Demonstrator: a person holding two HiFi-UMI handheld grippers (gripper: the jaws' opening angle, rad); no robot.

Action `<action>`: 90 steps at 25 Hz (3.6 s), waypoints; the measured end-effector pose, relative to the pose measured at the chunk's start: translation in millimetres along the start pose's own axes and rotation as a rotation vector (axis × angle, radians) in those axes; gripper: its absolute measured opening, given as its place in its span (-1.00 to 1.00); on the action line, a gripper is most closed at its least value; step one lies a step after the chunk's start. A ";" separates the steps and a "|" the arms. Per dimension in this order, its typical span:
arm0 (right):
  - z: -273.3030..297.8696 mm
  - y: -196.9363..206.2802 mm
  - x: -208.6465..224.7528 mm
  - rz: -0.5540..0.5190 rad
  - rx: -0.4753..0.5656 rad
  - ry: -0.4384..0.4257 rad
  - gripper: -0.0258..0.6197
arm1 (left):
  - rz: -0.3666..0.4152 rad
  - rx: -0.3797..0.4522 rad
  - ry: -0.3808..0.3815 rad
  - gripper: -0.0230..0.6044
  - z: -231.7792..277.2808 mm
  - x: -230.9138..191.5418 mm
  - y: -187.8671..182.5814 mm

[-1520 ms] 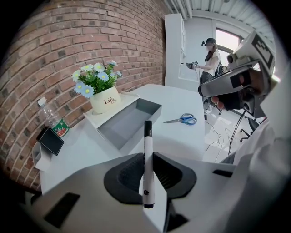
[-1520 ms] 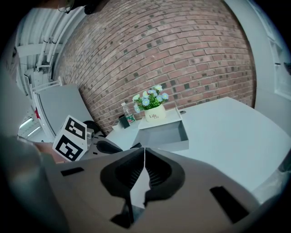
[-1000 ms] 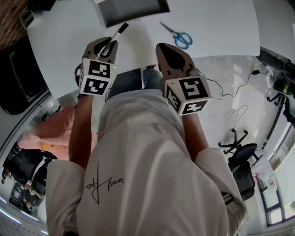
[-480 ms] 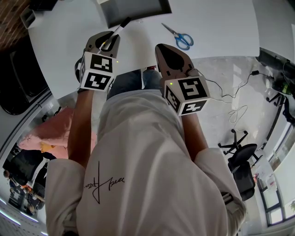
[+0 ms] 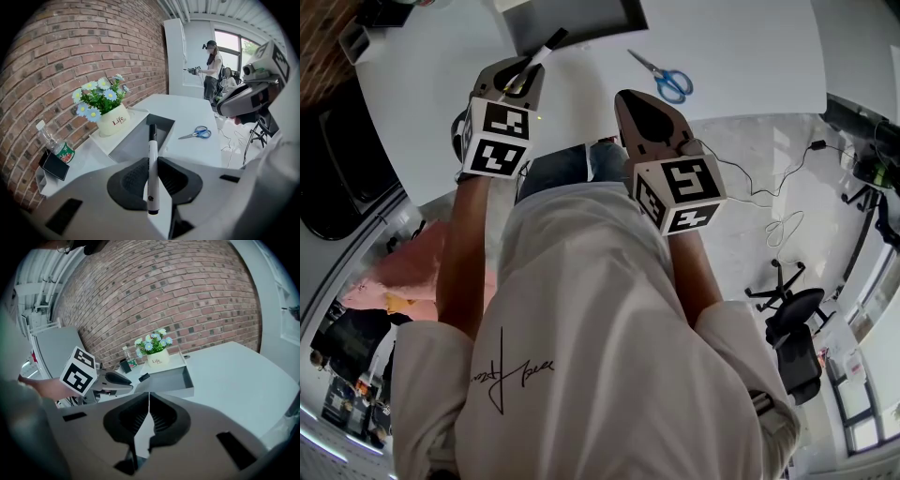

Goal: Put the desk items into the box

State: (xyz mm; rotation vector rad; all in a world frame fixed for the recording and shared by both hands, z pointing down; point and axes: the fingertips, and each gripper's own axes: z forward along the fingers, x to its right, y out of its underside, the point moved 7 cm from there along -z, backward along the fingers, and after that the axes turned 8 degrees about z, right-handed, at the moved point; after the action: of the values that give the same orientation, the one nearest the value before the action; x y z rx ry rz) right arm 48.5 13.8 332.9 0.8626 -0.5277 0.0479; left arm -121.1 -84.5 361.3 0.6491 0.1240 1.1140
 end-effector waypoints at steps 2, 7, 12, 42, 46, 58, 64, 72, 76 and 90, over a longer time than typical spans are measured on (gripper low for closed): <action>0.5 -1.4 0.7 0.002 0.001 0.003 -0.83 | 0.011 0.001 0.002 -0.70 1.5 -2.3 -2.1; 3.4 -4.1 1.5 0.007 0.002 0.009 -0.83 | -0.003 0.008 0.011 -0.70 7.0 -6.1 -3.7; 6.4 -6.6 5.1 0.015 -0.002 0.013 -0.83 | 0.018 0.006 0.016 -0.70 11.6 -9.5 -9.2; 20.1 -11.0 15.7 0.052 -0.025 0.025 -0.83 | 0.021 -0.011 0.054 -0.70 48.6 -24.4 -25.0; 21.1 -10.7 18.3 0.060 -0.026 0.036 -0.83 | 0.035 -0.018 0.061 -0.70 53.3 -27.4 -26.1; 17.9 -8.0 21.1 0.083 -0.027 0.072 -0.83 | 0.031 -0.014 0.086 -0.70 67.5 -29.5 -28.0; 16.6 -4.7 21.3 0.095 -0.025 0.090 -0.83 | 0.029 -0.009 0.086 -0.70 73.8 -33.9 -28.0; 15.5 -1.5 20.7 0.106 -0.026 0.101 -0.83 | 0.028 -0.032 0.096 -0.70 81.7 -35.4 -26.7; 16.1 -0.2 19.6 0.109 -0.027 0.102 -0.83 | 0.030 -0.047 0.100 -0.70 86.8 -37.4 -25.3; 13.2 1.0 20.8 0.104 -0.028 0.114 -0.83 | 0.058 -0.135 0.133 -0.70 100.8 -37.4 -23.0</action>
State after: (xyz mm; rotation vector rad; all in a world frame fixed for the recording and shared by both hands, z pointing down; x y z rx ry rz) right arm 60.8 1.2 350.2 0.7997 -0.4655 0.1834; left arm -79.0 -165.7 422.3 0.4610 0.1432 1.2100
